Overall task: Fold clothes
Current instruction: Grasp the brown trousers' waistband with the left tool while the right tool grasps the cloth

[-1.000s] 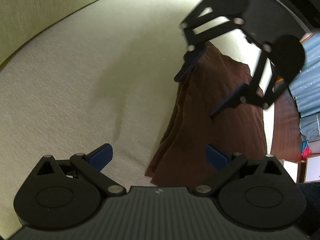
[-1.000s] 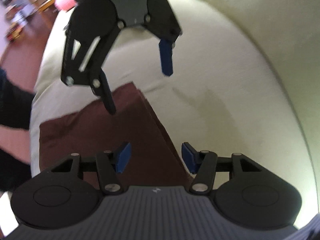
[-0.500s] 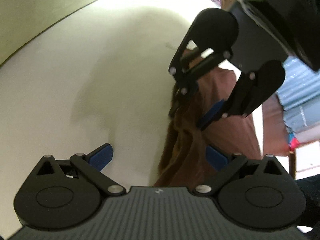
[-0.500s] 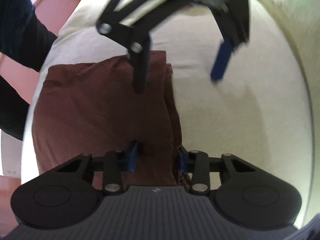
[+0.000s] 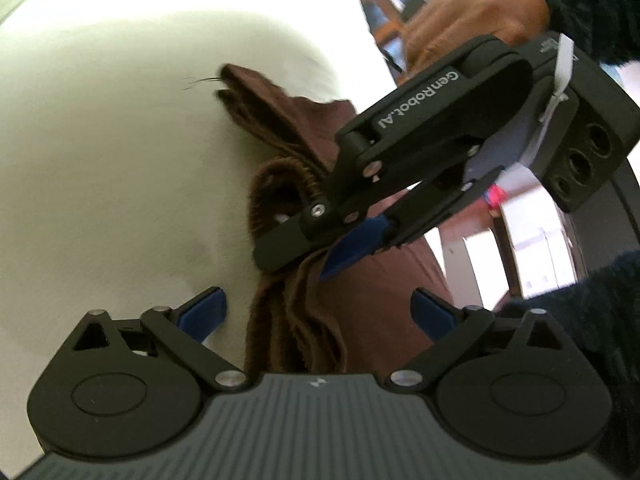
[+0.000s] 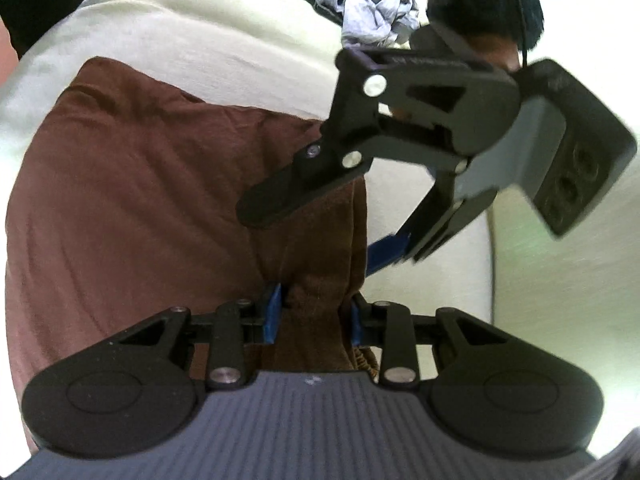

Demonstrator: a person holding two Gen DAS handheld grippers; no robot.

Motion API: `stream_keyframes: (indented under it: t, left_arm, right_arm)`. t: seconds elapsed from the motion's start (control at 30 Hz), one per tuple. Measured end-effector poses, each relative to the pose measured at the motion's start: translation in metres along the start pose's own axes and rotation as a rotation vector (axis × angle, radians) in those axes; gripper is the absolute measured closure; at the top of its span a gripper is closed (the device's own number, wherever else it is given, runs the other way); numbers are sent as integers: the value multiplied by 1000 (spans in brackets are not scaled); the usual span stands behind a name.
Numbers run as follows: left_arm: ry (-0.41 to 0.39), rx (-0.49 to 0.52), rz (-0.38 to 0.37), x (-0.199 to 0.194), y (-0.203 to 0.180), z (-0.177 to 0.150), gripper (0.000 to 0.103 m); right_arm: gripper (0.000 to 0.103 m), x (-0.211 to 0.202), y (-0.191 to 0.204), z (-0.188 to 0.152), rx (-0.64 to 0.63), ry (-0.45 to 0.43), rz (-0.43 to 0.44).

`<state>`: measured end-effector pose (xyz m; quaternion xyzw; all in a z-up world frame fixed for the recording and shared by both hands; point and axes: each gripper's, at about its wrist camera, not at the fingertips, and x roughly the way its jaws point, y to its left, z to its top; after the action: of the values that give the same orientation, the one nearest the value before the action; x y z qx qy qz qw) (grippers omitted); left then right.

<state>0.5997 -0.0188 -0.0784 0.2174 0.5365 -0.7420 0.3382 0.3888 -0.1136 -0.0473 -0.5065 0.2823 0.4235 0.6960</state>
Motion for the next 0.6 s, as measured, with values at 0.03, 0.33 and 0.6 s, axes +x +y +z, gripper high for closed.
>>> stream_keyframes:
  t: [0.03, 0.33, 0.6]
  left_arm:
    - [17, 19, -14, 2, 0, 2, 27]
    - [75, 40, 74, -9, 8, 2, 73]
    - [141, 46, 107, -13, 13, 10, 75]
  right_arm:
    - [74, -2, 1, -2, -4, -2, -9]
    - [38, -24, 12, -12, 17, 97, -233]
    - [30, -70, 57, 12, 1166, 517, -495]
